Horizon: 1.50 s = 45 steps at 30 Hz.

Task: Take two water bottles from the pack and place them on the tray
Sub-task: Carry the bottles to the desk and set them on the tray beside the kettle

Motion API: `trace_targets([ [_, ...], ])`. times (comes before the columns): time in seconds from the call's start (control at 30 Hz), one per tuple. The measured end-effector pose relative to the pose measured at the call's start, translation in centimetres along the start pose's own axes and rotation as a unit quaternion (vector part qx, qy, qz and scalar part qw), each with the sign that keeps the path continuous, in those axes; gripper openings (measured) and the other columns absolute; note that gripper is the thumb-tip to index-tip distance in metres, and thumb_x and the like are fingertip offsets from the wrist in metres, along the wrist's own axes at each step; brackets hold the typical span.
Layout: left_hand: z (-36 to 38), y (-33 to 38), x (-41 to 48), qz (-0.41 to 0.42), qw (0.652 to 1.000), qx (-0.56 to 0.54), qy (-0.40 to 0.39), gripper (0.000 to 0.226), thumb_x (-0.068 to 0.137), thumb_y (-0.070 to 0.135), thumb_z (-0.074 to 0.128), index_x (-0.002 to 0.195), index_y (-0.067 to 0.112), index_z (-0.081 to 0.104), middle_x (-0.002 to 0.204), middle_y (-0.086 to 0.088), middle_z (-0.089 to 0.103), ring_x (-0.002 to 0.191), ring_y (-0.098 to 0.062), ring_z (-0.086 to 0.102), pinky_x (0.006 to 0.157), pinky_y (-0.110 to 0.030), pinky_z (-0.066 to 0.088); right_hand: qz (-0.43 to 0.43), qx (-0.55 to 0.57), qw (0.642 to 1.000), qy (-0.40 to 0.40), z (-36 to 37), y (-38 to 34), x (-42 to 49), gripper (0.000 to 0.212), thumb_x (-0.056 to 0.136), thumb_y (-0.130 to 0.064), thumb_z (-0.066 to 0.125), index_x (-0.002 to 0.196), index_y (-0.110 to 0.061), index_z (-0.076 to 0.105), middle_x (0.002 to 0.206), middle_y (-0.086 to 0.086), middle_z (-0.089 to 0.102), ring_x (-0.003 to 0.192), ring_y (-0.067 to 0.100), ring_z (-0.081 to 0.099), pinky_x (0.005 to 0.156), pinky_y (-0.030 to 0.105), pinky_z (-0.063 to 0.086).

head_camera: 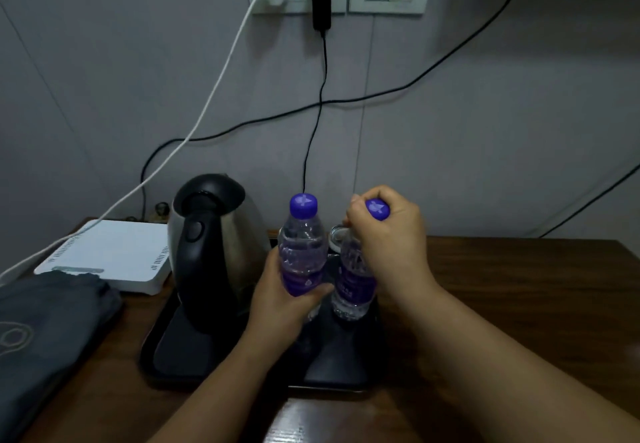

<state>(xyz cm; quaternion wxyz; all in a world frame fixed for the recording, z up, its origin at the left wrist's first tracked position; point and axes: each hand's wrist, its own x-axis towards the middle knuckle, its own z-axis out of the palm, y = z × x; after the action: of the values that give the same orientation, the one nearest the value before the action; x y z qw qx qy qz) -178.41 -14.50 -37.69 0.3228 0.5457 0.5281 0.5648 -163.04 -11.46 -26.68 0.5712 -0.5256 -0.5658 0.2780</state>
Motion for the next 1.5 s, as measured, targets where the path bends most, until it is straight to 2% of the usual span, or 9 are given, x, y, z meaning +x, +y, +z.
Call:
trace_targets([
  [0.23, 1.0, -1.8, 1.8, 0.006, 1.000, -0.029, -0.005, 0.070, 0.056, 0.032, 0.091, 0.115, 0.044, 0.057, 0.110, 0.017, 0.075, 0.098, -0.004, 0.073, 0.072, -0.018, 0.056, -0.011, 0.010, 1.000, 0.002, 0.8, 1.6, 1.8, 0.022, 0.083, -0.031, 0.066, 0.071, -0.012, 0.066, 0.068, 0.009, 0.075, 0.067, 0.027, 0.071, 0.064, 0.040, 0.059],
  [0.47, 1.0, -2.9, 3.2, 0.015, 1.000, -0.007, -0.015, 0.070, 0.068, 0.009, 0.092, 0.124, 0.030, 0.056, 0.108, 0.013, 0.075, 0.098, -0.006, 0.073, 0.068, -0.013, 0.056, -0.038, 0.011, 0.999, -0.034, 1.5, 2.2, 1.8, 0.026, 0.085, -0.042, 0.069, 0.075, -0.018, 0.065, 0.070, 0.003, 0.076, 0.062, 0.017, 0.073, 0.062, 0.037, 0.063],
  [0.73, 0.9, -2.5, 2.7, 0.008, 0.999, 0.012, -0.030, 0.083, 0.072, 0.018, 0.092, 0.136, 0.029, 0.041, 0.121, 0.012, 0.065, 0.097, 0.017, 0.065, 0.067, -0.003, 0.052, -0.063, -0.055, 0.994, -0.077, 1.4, 2.5, 1.5, 0.032, 0.091, -0.047, 0.065, 0.084, -0.016, 0.062, 0.083, 0.010, 0.074, 0.079, 0.028, 0.070, 0.070, 0.040, 0.056],
  [0.83, 0.9, -2.0, 2.3, 0.008, 0.999, 0.027, -0.031, 0.085, 0.071, 0.021, 0.093, 0.138, 0.028, 0.040, 0.122, 0.013, 0.064, 0.099, 0.012, 0.066, 0.069, -0.007, 0.053, -0.059, -0.048, 0.989, -0.127, 0.7, 2.9, 1.1, 0.027, 0.088, -0.054, 0.067, 0.095, -0.029, 0.060, 0.089, 0.000, 0.072, 0.077, 0.012, 0.068, 0.067, 0.031, 0.053],
  [0.93, 0.7, -1.9, 1.5, 0.016, 0.999, 0.034, -0.039, 0.093, 0.070, 0.021, 0.093, 0.144, 0.029, 0.037, 0.130, 0.012, 0.061, 0.112, 0.003, 0.063, 0.083, -0.012, 0.051, -0.021, 0.006, 0.983, -0.181, -0.5, 4.3, -0.1, 0.066, 0.075, -0.065, 0.073, 0.131, -0.045, 0.046, 0.124, -0.014, 0.061, 0.102, 0.001, 0.064, 0.086, 0.031, 0.054],
  [1.03, 0.4, -2.4, 0.6, 0.017, 0.998, 0.046, -0.049, 0.092, 0.068, 0.020, 0.094, 0.137, 0.042, 0.038, 0.128, 0.017, 0.061, 0.113, 0.006, 0.063, 0.084, -0.008, 0.049, 0.007, 0.011, 0.991, -0.131, -2.5, 7.3, -2.9, 0.099, 0.061, -0.084, 0.066, 0.147, -0.048, 0.032, 0.140, -0.014, 0.047, 0.121, 0.009, 0.055, 0.091, 0.032, 0.048],
  [1.2, 0.4, -3.3, -0.4, -0.003, 0.997, 0.055, -0.049, 0.082, 0.066, 0.034, 0.087, 0.132, 0.047, 0.039, 0.112, 0.023, 0.072, 0.101, 0.015, 0.065, 0.076, -0.008, 0.049, 0.088, -0.036, 0.983, -0.156, -2.8, 12.3, -6.3, 0.090, 0.081, -0.051, 0.078, 0.154, -0.043, 0.026, 0.154, -0.007, 0.046, 0.134, 0.014, 0.049, 0.105, 0.037, 0.045],
  [1.37, 0.2, -3.3, -0.2, 0.002, 0.997, 0.051, -0.056, 0.059, 0.064, 0.044, 0.080, 0.109, 0.068, 0.052, 0.109, 0.032, 0.073, 0.095, 0.008, 0.071, 0.069, -0.008, 0.052, 0.043, -0.057, 0.981, -0.179, -1.4, 12.5, -6.3, 0.077, 0.082, -0.035, 0.080, 0.120, -0.083, 0.033, 0.118, -0.043, 0.062, 0.110, -0.020, 0.057, 0.088, 0.012, 0.045],
  [1.5, 0.1, -3.4, -0.5, 0.014, 0.996, 0.053, -0.064, 0.055, 0.072, 0.040, 0.078, 0.118, 0.063, 0.055, 0.113, 0.026, 0.074, 0.102, 0.005, 0.071, 0.076, -0.007, 0.052, 0.038, -0.068, 0.982, -0.174, -0.8, 12.7, -6.3, 0.072, 0.086, -0.029, 0.078, 0.112, -0.083, 0.038, 0.110, -0.050, 0.061, 0.105, -0.025, 0.056, 0.078, 0.005, 0.046],
])
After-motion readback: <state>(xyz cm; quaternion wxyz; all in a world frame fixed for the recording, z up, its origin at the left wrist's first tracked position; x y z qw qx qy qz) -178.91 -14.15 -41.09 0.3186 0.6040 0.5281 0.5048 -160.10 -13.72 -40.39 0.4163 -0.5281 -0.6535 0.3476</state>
